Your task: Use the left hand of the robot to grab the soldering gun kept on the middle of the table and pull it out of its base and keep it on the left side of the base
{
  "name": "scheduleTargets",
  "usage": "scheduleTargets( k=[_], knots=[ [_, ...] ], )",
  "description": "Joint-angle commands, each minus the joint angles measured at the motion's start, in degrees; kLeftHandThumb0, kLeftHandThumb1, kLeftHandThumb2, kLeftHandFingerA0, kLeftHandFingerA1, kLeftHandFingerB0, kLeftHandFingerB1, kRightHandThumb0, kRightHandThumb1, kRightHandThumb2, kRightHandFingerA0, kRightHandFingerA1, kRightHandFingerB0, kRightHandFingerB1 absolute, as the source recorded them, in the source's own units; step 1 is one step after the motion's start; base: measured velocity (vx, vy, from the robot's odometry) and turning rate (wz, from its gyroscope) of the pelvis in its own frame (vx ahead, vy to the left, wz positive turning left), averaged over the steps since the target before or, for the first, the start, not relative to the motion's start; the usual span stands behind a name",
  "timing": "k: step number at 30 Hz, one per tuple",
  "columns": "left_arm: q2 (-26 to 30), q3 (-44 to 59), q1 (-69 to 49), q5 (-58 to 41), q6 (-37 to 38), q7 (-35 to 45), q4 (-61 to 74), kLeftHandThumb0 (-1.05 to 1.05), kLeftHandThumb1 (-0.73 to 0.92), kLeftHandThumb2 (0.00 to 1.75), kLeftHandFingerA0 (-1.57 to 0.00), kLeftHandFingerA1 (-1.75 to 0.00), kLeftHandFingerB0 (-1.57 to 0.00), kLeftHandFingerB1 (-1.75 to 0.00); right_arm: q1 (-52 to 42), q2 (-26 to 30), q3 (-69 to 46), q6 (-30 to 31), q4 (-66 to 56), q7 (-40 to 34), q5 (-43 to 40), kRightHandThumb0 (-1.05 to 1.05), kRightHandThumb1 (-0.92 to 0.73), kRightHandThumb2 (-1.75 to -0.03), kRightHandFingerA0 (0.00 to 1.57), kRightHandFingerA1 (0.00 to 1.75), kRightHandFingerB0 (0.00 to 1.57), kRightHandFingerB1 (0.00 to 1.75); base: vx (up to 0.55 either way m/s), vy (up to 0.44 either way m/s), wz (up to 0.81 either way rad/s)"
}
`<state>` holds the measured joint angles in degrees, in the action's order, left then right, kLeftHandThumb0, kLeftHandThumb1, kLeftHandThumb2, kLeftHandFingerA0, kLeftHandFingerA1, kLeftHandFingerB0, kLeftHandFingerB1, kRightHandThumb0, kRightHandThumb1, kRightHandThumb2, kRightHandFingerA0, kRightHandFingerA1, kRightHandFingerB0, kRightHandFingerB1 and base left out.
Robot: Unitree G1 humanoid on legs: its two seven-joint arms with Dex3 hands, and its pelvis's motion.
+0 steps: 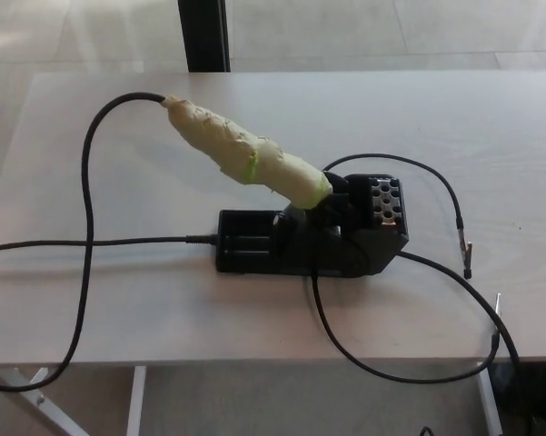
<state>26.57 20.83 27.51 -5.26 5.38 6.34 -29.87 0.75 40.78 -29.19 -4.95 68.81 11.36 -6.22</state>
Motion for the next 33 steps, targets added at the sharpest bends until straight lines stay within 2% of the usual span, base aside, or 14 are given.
scheduleTargets(
  k=[1, 5, 6, 7, 8, 18, 19, 20, 21, 22, 23, 24, 25, 33],
  knots=[
    [0.33, -14.86, 18.84, 8.39, -18.22, 2.88, 18.30, -0.70, 0.80, 0.64, -0.17, -0.55, -0.20, -0.38, -0.13, 1.36, -0.10, -1.63, 0.57, 0.84, -1.39, -0.58, -0.50, -0.83, 0.19, 0.57, 0.15, 0.42, 0.00, 0.000, 0.00],
    [-0.46, -20.78, 21.25, 12.24, -15.97, 4.33, 19.47, -0.67, 0.79, 0.64, -0.22, -0.59, -0.24, -0.40, -0.09, 1.41, -0.58, -1.29, 0.24, 1.34, -1.97, -0.58, -0.50, -0.83, 0.23, 0.59, 0.15, 0.43, 0.00, 0.000, 0.00],
    [-0.95, -22.27, 22.00, 12.64, -15.56, 4.90, 19.48, -0.68, 0.77, 0.63, -0.24, -0.64, -0.25, -0.42, 0.02, 1.41, -0.80, -0.88, 0.19, 1.48, -2.24, -0.52, -0.65, -0.59, 0.29, 0.57, 0.22, 0.30, 0.00, 0.000, 0.00],
    [-0.96, -23.15, 22.32, 12.55, -15.75, 4.94, 19.68, -0.68, 0.77, 0.63, -0.24, -0.64, -0.25, -0.42, 0.07, 1.42, -0.90, -0.71, 0.17, 1.56, -2.36, -0.52, -0.65, -0.59, 0.29, 0.57, 0.22, 0.30, 0.00, 0.000, 0.00],
    [-0.68, -24.61, 22.48, 13.45, -15.78, 5.37, 20.19, -0.67, 0.78, 0.63, -0.19, -0.61, -0.25, -0.41, 0.15, 1.52, -0.80, -0.74, 0.30, 1.38, -2.21, -0.58, -0.50, -0.83, 0.25, 0.59, 0.16, 0.43, 0.00, 0.000, 0.00],
    [1.58, -39.12, 21.85, 23.37, -6.66, 8.91, 23.69, -0.63, 0.78, 0.63, -0.31, -0.57, -0.38, -0.41, 0.25, 1.74, -0.22, -1.28, -0.05, 1.54, -1.91, -0.56, -0.50, -0.83, 0.26, 0.60, 0.17, 0.43, 0.00, 0.000, 0.00],
    [1.58, -40.02, 21.35, 23.56, -6.06, 9.28, 24.01, -0.67, 0.62, 1.02, -0.31, -0.61, -0.32, -0.55, 0.61, 1.82, -0.37, -0.65, 0.06, 1.33, -2.09, -0.56, -0.50, -0.84, 0.29, 0.61, 0.19, 0.44, 0.00, 0.000, 0.00],
    [1.77, -41.87, 20.37, 25.37, -3.02, 8.42, 23.64, -0.66, 0.64, 1.03, -0.33, -0.63, -0.33, -0.55, 0.73, 1.99, 0.06, -0.53, -0.03, 0.77, -1.59, -0.51, -0.66, -0.60, 0.29, 0.56, 0.26, 0.31, 0.00, 0.000, 0.00],
    [1.91, -42.62, 20.04, 26.14, -1.82, 7.95, 23.48, -0.66, 0.64, 1.03, -0.33, -0.63, -0.33, -0.55, 0.73, 2.06, 0.27, -0.56, -0.09, 0.57, -1.35, -0.51, -0.66, -0.60, 0.29, 0.56, 0.26, 0.31, 0.00, 0.000, 0.00],
    [1.51, -43.29, 19.24, 25.77, -2.09, 8.08, 24.02, -0.64, 0.79, 0.64, -0.34, -0.60, -0.40, -0.42, 1.00, 2.09, -0.34, -0.10, -0.16, 0.52, -2.01, -0.55, -0.50, -0.83, 0.29, 0.62, 0.20, 0.44, 0.00, 0.000, 0.00],
    [0.97, -43.88, 18.55, 24.89, -4.10, 9.17, 24.79, -0.68, 0.64, 1.04, -0.32, -0.63, -0.33, -0.54, 1.03, 2.08, -0.68, -0.09, -0.02, 1.14, -2.44, -0.48, -0.66, -0.60, 0.36, 0.62, 0.26, 0.29, 0.00, 0.000, 0.00],
    [0.17, -44.38, 17.44, 23.90, -4.95, 9.47, 25.43, -0.68, 0.65, 1.04, -0.32, -0.63, -0.33, -0.54, 1.13, 2.10, -0.60, -0.09, 0.15, 1.03, -2.33, -0.49, -0.65, -0.60, 0.37, 0.62, 0.27, 0.30, 0.00, 0.000, 0.00],
    [-0.30, -46.15, 15.99, 23.66, -7.43, 11.31, 27.22, -0.65, 0.82, 0.64, -0.30, -0.57, -0.38, -0.41, 1.03, 2.12, 0.02, -0.68, 0.18, 0.53, -1.60, -0.49, -0.66, -0.60, 0.35, 0.59, 0.27, 0.30, 0.00, 0.000, 0.00],
    [1.46, -50.58, 14.75, 27.64, -7.33, 15.94, 29.11, -0.73, 0.89, 0.67, -0.27, -0.55, -0.36, -0.39, 1.69, 2.15, 0.35, -0.88, 0.94, 0.34, -1.61, -0.50, -0.65, -0.60, 0.24, 0.51, 0.27, 0.30, 0.00, 0.000, 0.00]
  ],
)
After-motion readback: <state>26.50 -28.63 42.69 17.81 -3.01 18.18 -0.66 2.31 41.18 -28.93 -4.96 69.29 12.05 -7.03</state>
